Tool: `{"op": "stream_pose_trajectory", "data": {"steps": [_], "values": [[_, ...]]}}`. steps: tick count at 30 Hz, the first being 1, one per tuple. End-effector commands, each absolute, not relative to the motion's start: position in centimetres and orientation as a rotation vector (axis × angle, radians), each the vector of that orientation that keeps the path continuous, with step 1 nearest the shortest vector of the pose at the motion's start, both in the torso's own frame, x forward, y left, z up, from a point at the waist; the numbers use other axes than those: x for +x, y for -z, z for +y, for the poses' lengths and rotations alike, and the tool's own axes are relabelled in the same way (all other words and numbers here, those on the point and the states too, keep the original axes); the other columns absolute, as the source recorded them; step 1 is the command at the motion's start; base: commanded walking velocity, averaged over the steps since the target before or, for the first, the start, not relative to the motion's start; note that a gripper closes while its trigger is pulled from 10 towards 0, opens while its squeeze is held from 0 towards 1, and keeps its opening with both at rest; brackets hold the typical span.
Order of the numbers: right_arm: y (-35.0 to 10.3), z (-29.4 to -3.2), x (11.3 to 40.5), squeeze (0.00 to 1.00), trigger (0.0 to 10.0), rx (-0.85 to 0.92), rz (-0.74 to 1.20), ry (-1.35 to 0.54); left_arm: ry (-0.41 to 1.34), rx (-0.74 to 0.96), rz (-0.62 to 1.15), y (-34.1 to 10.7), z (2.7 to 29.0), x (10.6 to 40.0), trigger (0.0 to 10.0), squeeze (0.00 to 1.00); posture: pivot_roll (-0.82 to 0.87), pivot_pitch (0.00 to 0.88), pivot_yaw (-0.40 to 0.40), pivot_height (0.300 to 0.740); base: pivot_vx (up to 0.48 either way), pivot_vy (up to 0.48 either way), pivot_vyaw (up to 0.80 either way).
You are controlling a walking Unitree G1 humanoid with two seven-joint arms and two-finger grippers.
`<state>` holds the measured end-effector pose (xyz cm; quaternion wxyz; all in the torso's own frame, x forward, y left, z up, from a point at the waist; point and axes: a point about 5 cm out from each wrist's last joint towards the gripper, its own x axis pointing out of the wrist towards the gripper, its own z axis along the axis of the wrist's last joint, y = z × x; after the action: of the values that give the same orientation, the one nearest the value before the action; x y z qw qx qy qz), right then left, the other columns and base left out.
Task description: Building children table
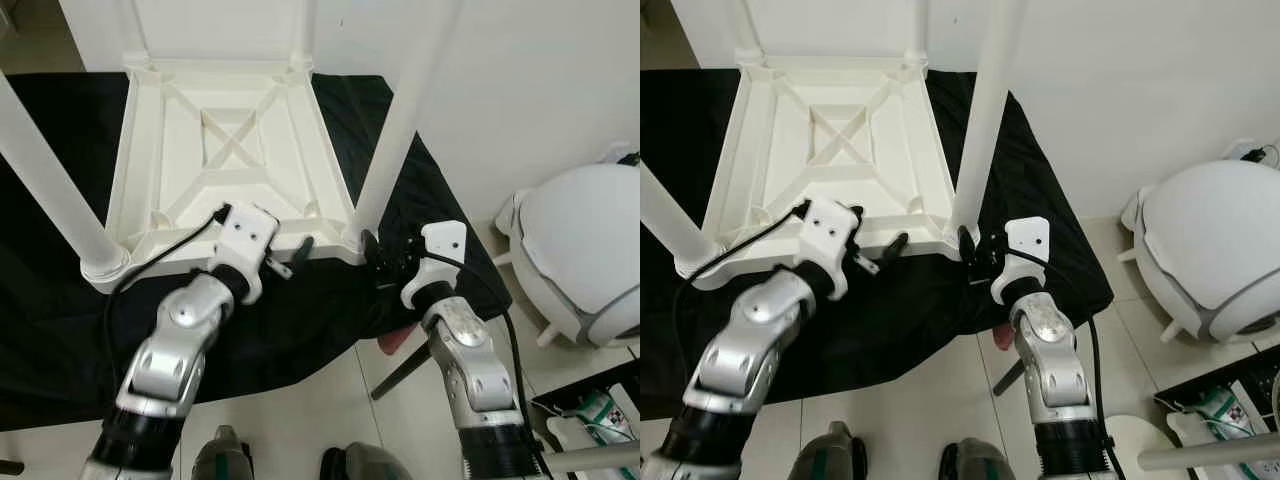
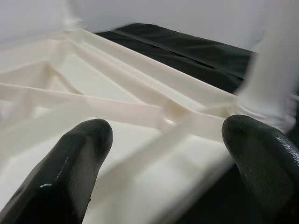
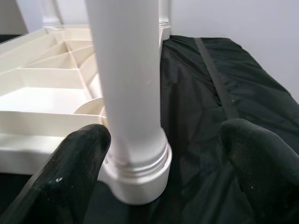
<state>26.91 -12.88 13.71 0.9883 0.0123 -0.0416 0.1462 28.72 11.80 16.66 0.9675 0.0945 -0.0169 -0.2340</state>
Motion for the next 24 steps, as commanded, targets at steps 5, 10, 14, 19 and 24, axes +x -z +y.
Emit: {"op": "stream_pose_trajectory", "data": {"steps": [5,10,14,19,24], "values": [[-13.7,-13.3,26.5,0.00,10.0,0.009,-0.088,-0.293,0.060,0.116,-0.003,-16.4,14.9,30.4,10.0,0.00,0.02,0.033,-0.053,0.740,0.000,0.000,0.00],[-13.8,-13.3,26.9,0.00,10.0,0.012,-0.087,-0.281,-0.026,0.106,0.008,-16.3,15.7,30.7,10.0,0.00,0.02,0.035,-0.058,0.740,0.000,0.000,0.00],[-14.3,-12.8,27.9,0.00,10.0,0.015,-0.099,-0.276,-0.195,0.124,0.037,-16.1,17.6,31.0,10.0,0.00,0.02,0.035,-0.061,0.740,0.000,0.000,0.00],[-14.8,-12.4,28.7,0.00,10.0,0.023,-0.109,-0.277,-0.333,0.133,0.046,-16.0,19.3,30.9,10.0,0.00,0.03,0.036,-0.065,0.740,0.000,0.000,0.00],[-15.3,-11.7,29.5,0.00,10.0,0.035,-0.118,-0.289,-0.533,0.123,0.010,-16.5,21.4,30.3,10.0,0.00,0.03,0.037,-0.072,0.740,0.000,0.000,0.00]]}}
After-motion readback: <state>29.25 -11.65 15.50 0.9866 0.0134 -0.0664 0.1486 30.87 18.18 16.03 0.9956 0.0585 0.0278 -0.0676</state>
